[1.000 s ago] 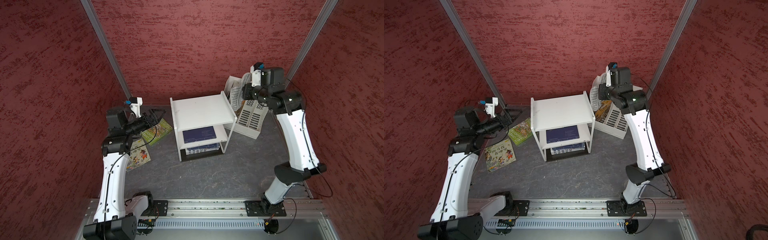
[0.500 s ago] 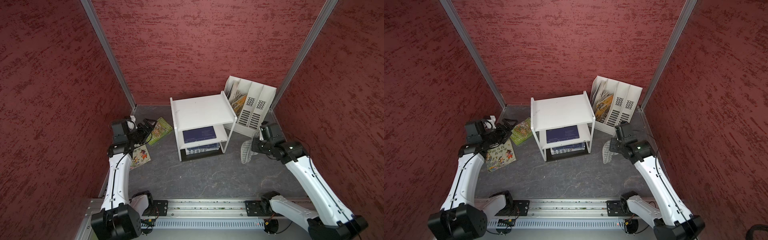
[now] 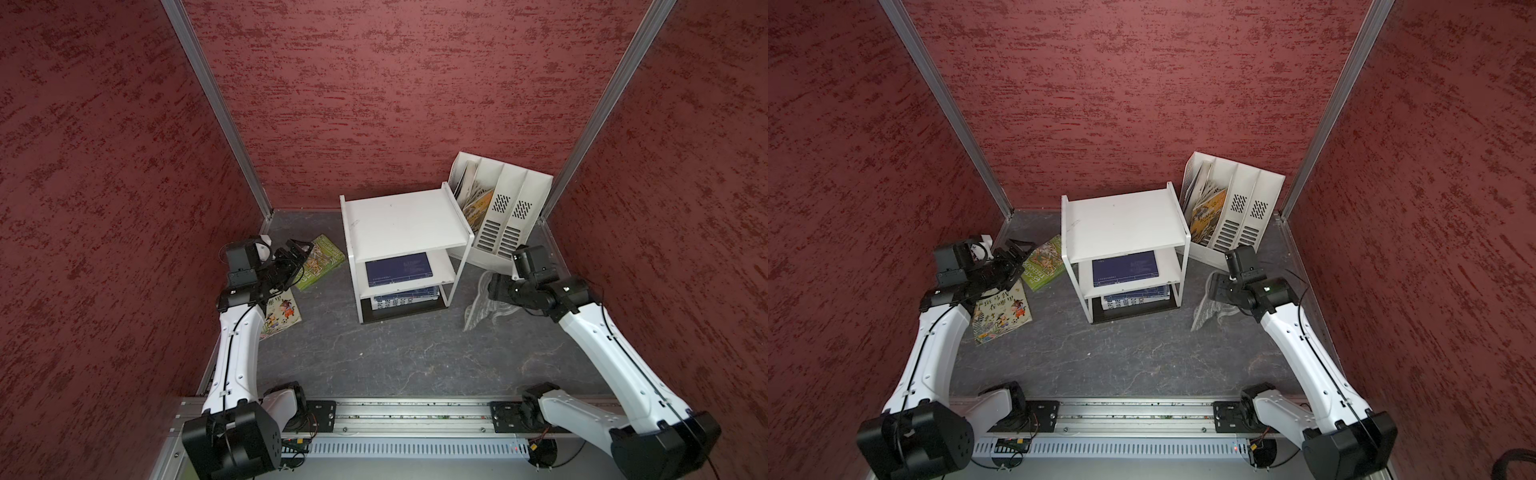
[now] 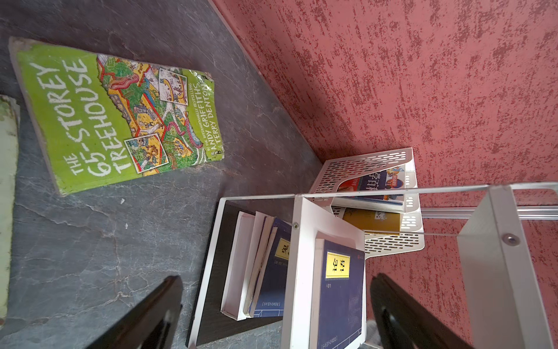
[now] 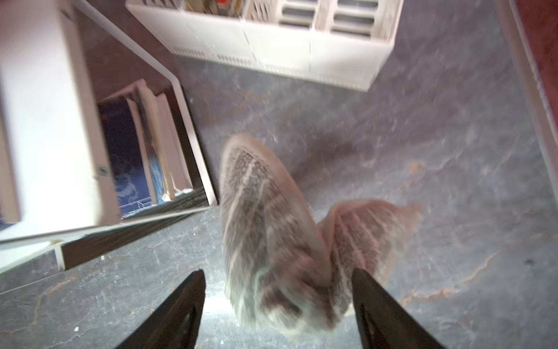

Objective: Wipe the bookshelf clean with a cloth
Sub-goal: Place the cleaning item at the center of the board, then reset both arms

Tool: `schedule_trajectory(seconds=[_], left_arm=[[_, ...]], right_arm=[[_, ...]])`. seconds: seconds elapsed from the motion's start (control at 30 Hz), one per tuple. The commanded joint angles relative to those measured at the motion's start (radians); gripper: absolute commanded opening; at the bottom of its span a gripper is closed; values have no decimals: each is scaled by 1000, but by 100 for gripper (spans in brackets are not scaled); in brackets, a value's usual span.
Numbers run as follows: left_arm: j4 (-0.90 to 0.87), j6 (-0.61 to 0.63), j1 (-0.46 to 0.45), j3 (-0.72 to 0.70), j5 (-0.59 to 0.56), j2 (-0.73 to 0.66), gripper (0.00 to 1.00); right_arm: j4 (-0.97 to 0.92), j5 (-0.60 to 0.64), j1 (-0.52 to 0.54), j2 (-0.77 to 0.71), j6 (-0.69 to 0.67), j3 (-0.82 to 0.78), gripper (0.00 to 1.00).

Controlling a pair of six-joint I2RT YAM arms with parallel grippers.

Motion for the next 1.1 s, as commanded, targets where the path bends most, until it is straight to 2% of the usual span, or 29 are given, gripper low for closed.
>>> schedule_trajectory(seconds=[0.0, 0.2, 0.33, 0.43, 0.53, 0.67, 0.77, 0.9, 1.07], left_arm=[[-6, 9, 8, 33, -5, 8, 100], [-13, 11, 11, 52, -5, 6, 100], [1, 36, 22, 63, -29, -10, 100], [22, 79, 33, 70, -115, -39, 100], [129, 158, 35, 7, -226, -74, 100], [411, 249, 37, -196, -290, -117, 100], [631, 300, 38, -347, -310, -105, 100], [781, 308, 34, -461, -390, -51, 100], [816, 454, -5, -519, -451, -27, 100]], right_arm=[[-111, 31, -41, 32, -118, 131, 97], [-219, -12, -114, 57, -177, 237, 98], [-125, -69, -175, 7, -159, 205, 98], [-21, -60, -227, -17, -149, 160, 98], [160, 28, -250, -78, -129, 36, 98], [496, 183, -251, -203, -81, -255, 99], [781, 220, -250, -249, -118, -501, 98], [995, 232, -250, -175, -158, -668, 98], [1364, 214, -248, -69, -163, -836, 98]])
